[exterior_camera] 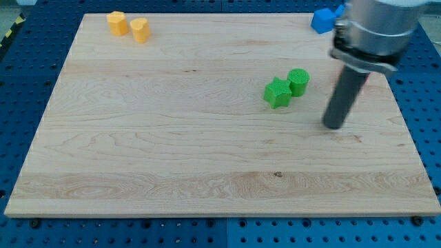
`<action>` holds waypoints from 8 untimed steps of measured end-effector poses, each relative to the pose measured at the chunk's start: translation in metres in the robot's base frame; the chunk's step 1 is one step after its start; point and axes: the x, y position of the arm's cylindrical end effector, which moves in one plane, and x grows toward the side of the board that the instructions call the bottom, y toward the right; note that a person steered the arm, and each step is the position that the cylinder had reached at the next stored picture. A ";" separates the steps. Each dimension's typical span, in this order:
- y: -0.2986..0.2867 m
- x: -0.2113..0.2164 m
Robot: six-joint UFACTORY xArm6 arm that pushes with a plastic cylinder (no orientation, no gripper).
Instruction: Separate the red circle from the red star
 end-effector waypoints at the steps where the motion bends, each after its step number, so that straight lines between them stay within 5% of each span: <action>1: 0.058 -0.027; 2: 0.118 -0.058; 4: 0.124 -0.142; 8: 0.018 -0.128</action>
